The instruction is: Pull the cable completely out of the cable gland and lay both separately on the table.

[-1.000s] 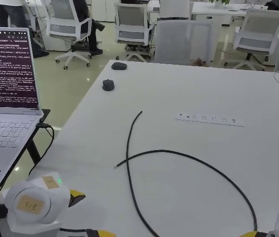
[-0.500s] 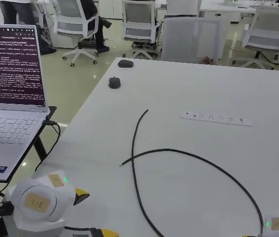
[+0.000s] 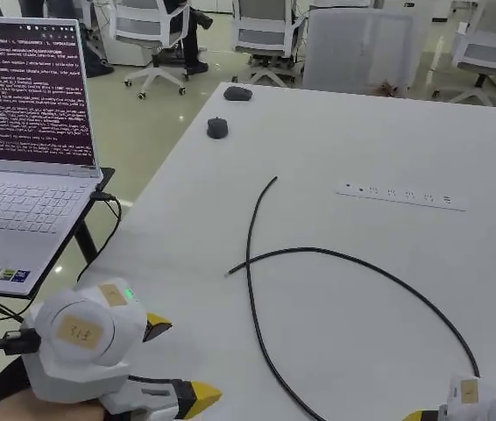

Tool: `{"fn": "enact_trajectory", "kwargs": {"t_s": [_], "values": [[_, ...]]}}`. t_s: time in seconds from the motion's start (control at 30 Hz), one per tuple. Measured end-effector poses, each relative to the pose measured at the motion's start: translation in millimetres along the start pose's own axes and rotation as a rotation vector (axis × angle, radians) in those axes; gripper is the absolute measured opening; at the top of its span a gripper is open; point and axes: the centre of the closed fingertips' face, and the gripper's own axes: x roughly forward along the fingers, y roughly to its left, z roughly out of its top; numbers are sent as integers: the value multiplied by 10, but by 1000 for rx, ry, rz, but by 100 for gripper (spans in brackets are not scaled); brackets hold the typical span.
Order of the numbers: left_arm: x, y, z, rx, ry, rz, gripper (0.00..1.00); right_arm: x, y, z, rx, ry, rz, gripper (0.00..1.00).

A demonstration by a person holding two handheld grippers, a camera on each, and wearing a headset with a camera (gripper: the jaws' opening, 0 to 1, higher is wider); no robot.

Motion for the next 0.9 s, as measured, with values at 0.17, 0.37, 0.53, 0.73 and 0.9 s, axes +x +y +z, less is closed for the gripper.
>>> {"fn": "enact_trajectory", "kwargs": {"t_s": [0.17,0.37,0.53,0.73,0.9], "values": [[1,2,-2,-3,2,2,64,21,33,-3,-30,-8,14,13],[6,-6,-12,-1,8,-1,63,8,31,8,-13,-31,10,13],[-3,-23,11,4,-1,-5,62,-55,21,48,22,-53,-1,12],[-14,-43,38,17,-6,-15,57,-220,52,222,26,-65,-5,11],[-35,-59,101,29,-32,-33,52,-424,46,541,-6,-111,-42,10]]}}
